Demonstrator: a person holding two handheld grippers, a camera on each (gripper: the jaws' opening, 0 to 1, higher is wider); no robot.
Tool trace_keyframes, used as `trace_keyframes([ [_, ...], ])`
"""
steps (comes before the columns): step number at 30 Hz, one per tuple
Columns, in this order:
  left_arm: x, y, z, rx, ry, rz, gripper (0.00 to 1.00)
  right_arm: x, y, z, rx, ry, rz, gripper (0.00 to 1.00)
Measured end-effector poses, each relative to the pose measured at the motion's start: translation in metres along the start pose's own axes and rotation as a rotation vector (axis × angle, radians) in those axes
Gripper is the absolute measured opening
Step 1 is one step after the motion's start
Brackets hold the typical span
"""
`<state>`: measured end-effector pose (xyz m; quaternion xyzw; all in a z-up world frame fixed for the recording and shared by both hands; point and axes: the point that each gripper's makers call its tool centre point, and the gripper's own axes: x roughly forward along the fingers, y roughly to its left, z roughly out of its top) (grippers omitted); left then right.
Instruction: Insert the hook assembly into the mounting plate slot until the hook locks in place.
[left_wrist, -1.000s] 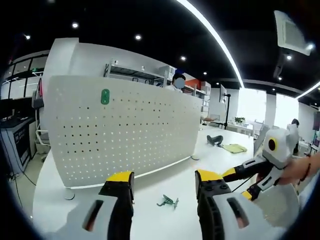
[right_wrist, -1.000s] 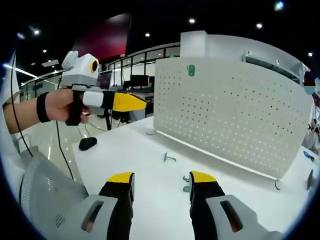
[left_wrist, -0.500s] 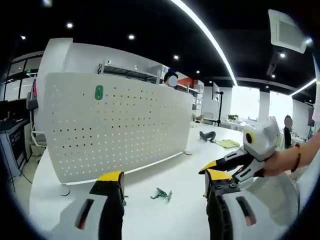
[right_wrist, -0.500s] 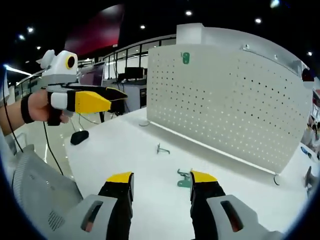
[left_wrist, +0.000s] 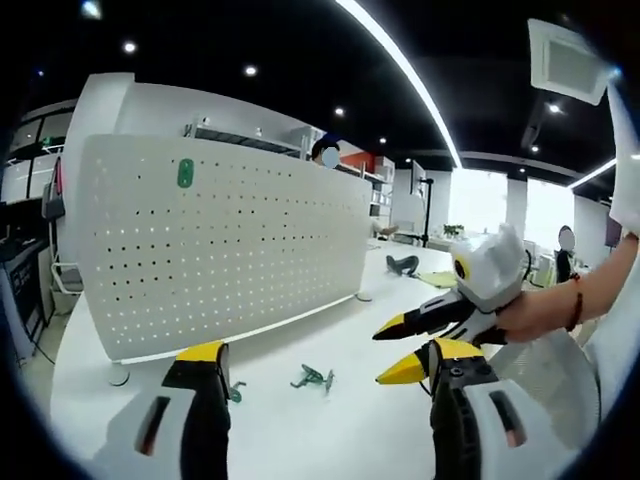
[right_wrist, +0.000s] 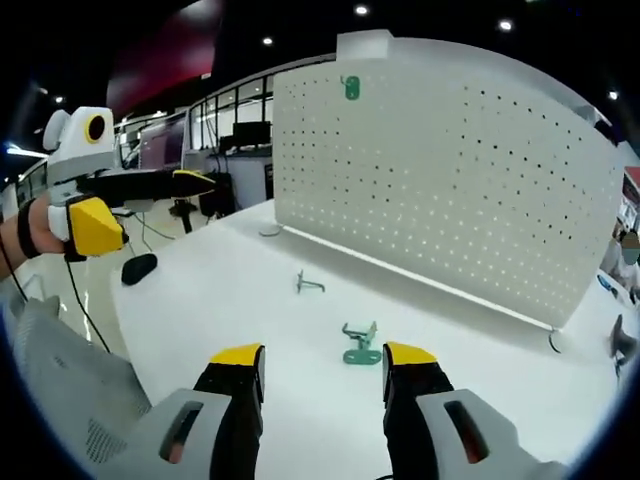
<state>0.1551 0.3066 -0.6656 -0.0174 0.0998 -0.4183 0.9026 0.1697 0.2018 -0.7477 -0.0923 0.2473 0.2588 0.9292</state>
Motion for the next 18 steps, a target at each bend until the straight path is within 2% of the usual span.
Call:
trace_keyframes([
  [6, -0.001, -0.006, -0.003, 0.007, 0.01, -0.024, 0.9, 0.009, -0.001, -0.004, 0.012, 0.018, 0.004, 0.48],
  [8, 0.001, -0.009, -0.003, -0.018, 0.002, -0.026, 0.92, 0.012, -0.002, -0.006, 0.012, 0.029, 0.004, 0.48],
  [9, 0.002, -0.014, -0.005, -0.007, 0.004, -0.044, 0.92, 0.014, -0.003, -0.007, 0.014, 0.033, 0.004, 0.48],
  [12, 0.003, -0.017, -0.01, 0.003, 0.024, -0.038, 0.92, 0.017, -0.005, -0.01, 0.017, 0.044, 0.002, 0.48],
  [18, 0.002, -0.019, -0.008, -0.009, -0.002, -0.04, 0.92, 0.024, -0.008, -0.016, 0.022, 0.064, -0.006, 0.48],
])
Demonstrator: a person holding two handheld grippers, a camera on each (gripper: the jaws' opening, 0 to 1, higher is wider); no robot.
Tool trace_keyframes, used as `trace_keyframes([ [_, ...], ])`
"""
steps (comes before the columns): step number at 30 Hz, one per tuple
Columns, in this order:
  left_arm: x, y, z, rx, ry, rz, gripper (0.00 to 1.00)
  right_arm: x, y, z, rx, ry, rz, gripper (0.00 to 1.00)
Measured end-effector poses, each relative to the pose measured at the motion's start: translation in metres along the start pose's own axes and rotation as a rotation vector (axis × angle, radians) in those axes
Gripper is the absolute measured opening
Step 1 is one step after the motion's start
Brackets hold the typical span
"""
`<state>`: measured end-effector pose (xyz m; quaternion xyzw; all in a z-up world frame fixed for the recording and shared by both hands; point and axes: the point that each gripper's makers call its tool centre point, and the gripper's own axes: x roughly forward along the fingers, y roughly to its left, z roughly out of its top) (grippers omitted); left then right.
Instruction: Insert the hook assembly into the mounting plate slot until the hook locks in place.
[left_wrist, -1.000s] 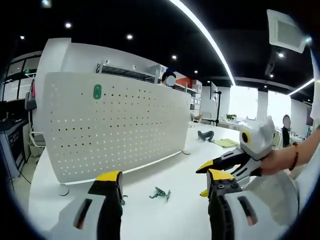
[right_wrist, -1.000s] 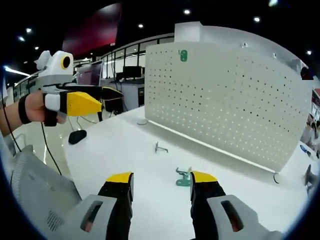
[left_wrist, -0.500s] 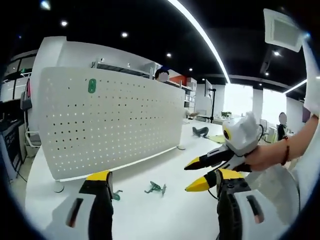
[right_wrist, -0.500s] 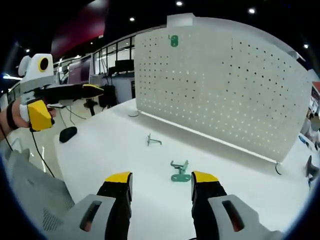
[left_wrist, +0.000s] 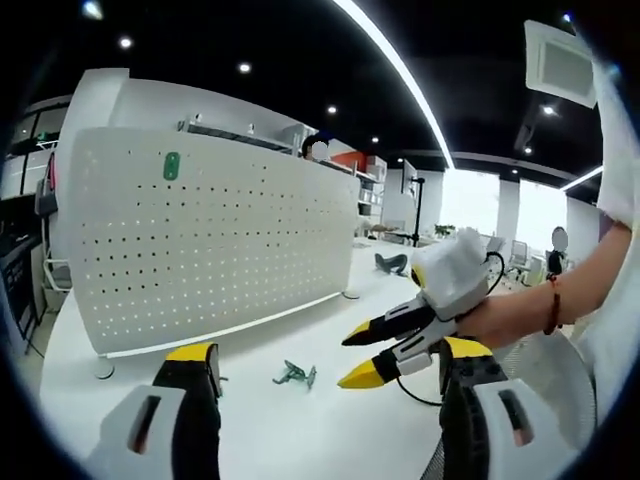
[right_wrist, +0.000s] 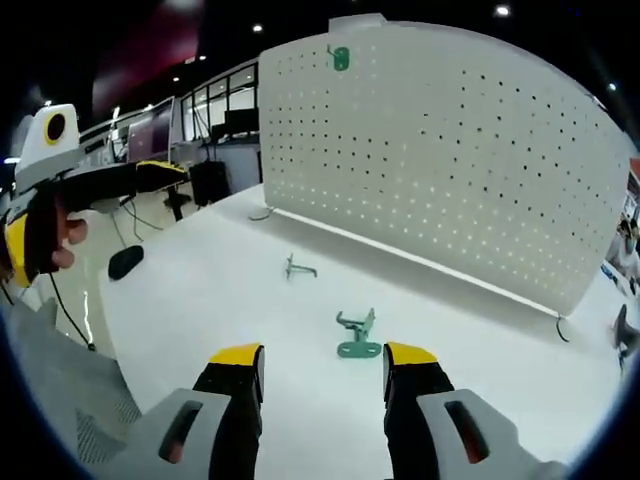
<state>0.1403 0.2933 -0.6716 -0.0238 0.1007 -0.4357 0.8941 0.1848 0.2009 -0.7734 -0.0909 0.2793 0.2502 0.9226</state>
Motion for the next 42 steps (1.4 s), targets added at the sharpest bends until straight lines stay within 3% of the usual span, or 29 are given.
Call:
trace_keyframes([
  [7, -0.001, 0.001, -0.003, -0.036, -0.006, 0.006, 0.93, 0.01, 0.0, -0.002, 0.001, 0.019, -0.001, 0.48],
  [22, 0.002, 0.003, -0.003, -0.02, -0.004, -0.007, 0.92, 0.029, -0.015, -0.014, 0.049, 0.06, -0.035, 0.48],
  [33, 0.004, -0.002, -0.014, -0.015, 0.024, -0.034, 0.89, 0.039, -0.02, -0.025, 0.086, 0.094, -0.039, 0.47],
  [42, 0.002, 0.005, -0.018, -0.026, 0.034, -0.031, 0.87, 0.049, -0.025, -0.028, 0.124, 0.114, -0.057, 0.47],
])
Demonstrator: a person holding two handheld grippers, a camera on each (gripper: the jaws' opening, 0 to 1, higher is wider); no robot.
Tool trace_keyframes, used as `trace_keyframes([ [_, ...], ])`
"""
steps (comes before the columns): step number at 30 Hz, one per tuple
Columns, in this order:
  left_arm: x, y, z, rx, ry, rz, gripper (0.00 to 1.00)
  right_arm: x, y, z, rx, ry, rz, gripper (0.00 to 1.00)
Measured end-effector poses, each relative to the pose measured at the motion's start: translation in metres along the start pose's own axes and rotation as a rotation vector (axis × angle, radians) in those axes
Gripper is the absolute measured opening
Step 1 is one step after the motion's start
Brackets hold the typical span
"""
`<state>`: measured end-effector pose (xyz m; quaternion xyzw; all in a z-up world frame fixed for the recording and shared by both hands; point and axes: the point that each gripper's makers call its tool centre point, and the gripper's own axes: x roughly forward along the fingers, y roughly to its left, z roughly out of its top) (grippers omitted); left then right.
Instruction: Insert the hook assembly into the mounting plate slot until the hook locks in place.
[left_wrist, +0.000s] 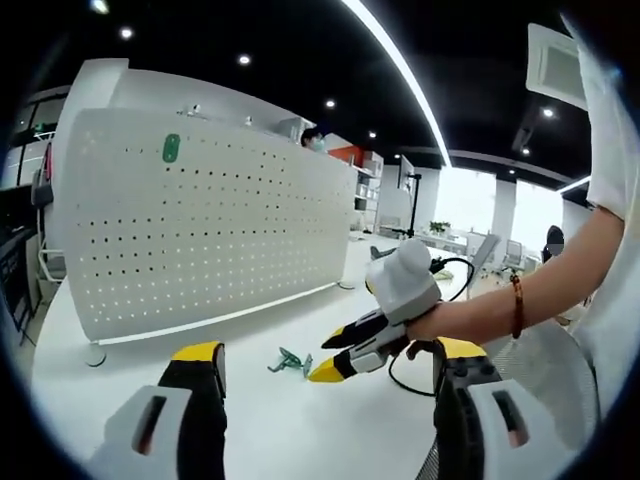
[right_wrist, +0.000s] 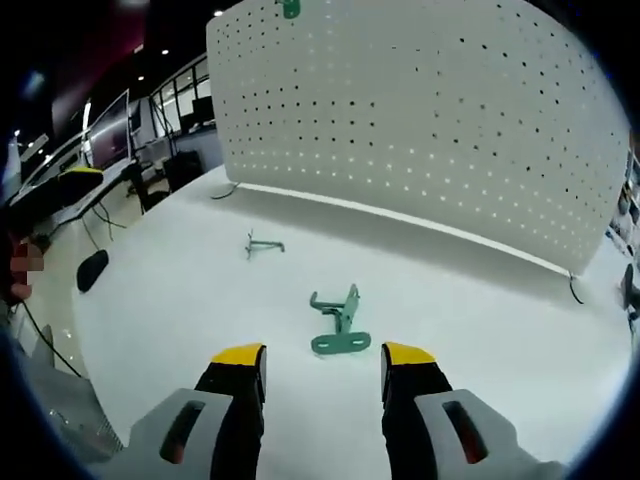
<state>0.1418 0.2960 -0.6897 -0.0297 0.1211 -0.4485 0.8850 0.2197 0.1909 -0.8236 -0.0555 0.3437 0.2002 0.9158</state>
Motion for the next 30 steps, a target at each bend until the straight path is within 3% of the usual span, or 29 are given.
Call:
trace_keyframes([
  [30, -0.002, 0.017, -0.013, -0.011, 0.031, 0.039, 0.81, 0.025, -0.007, -0.006, 0.017, 0.047, -0.025, 0.36],
])
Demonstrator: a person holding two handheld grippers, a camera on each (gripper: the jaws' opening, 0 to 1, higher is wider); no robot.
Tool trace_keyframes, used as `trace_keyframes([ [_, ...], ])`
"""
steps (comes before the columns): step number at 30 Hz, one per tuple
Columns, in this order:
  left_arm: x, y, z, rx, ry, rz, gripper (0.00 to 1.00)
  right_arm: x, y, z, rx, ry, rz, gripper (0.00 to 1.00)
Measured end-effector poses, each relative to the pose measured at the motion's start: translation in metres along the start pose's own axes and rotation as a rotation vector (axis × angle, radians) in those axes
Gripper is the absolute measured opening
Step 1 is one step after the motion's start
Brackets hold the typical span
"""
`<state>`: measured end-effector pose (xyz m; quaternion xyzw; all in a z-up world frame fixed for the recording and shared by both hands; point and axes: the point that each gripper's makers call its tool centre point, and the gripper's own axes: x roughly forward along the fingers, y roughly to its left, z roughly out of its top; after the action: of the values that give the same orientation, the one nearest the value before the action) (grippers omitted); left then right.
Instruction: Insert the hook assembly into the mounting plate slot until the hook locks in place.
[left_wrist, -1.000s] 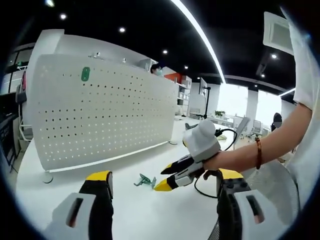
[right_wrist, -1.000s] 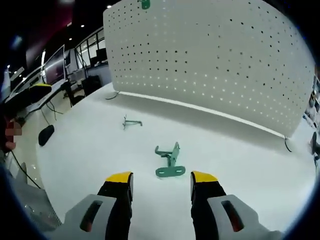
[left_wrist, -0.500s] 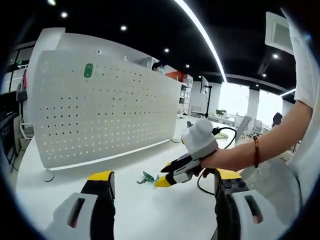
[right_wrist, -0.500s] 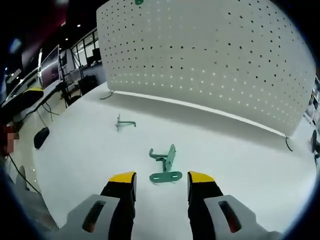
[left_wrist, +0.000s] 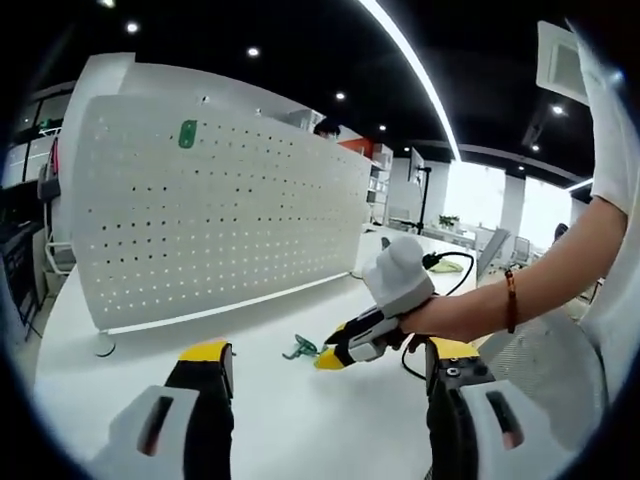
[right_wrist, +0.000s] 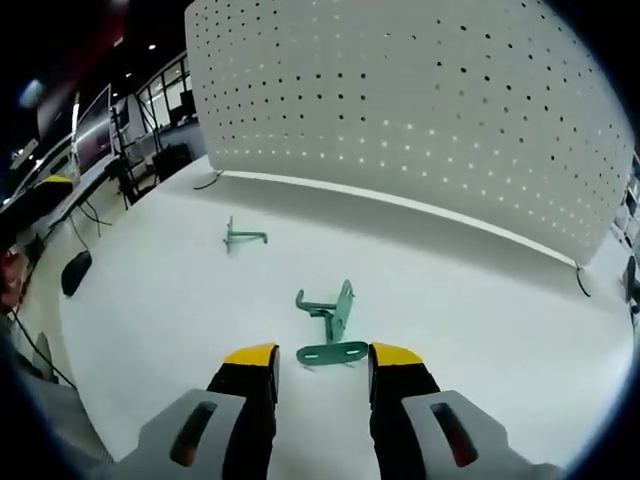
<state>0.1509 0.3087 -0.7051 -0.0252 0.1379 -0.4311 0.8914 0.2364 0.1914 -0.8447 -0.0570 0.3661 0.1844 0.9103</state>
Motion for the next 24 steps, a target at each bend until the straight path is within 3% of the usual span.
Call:
trace_keyframes([
  [5, -0.002, 0.002, 0.001, -0.002, -0.002, 0.011, 0.79, 0.004, -0.001, 0.001, -0.007, 0.003, -0.001, 0.34],
  [7, -0.003, 0.004, 0.0, 0.018, 0.01, 0.025, 0.78, 0.004, 0.0, 0.003, -0.013, -0.01, 0.01, 0.29],
  [24, -0.003, -0.001, 0.001, 0.008, -0.003, 0.021, 0.78, -0.01, 0.007, 0.004, 0.015, -0.031, 0.049, 0.28],
])
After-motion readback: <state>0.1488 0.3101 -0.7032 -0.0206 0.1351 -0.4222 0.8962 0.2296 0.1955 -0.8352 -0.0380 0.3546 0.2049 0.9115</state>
